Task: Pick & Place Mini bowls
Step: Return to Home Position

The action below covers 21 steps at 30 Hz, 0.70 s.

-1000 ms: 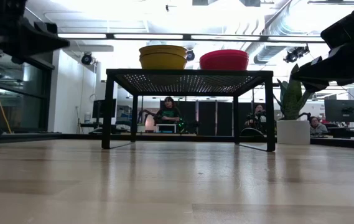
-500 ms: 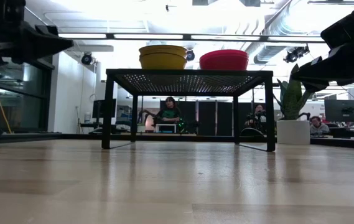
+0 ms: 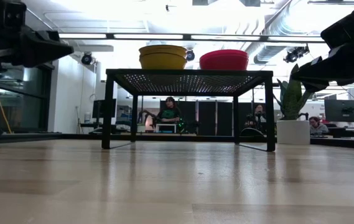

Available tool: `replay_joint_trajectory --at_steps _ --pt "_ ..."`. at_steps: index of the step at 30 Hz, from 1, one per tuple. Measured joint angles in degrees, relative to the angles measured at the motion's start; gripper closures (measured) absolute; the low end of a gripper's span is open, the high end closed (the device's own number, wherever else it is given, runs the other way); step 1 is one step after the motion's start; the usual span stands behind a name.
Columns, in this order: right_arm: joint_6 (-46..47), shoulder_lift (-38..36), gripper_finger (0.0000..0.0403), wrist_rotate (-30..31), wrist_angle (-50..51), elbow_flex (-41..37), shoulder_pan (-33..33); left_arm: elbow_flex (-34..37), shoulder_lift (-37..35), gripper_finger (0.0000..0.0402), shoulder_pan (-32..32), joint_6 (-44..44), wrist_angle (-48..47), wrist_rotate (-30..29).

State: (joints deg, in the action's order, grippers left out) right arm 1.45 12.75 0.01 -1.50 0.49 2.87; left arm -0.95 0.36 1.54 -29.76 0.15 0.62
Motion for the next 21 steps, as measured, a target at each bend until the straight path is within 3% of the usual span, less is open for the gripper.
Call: replay_joint_trajectory --at_steps 21 --pt "0.0 -0.02 0.0329 0.0 0.0 -0.01 0.01 0.17 0.24 0.0401 0.0 0.0 -0.05 -0.11"
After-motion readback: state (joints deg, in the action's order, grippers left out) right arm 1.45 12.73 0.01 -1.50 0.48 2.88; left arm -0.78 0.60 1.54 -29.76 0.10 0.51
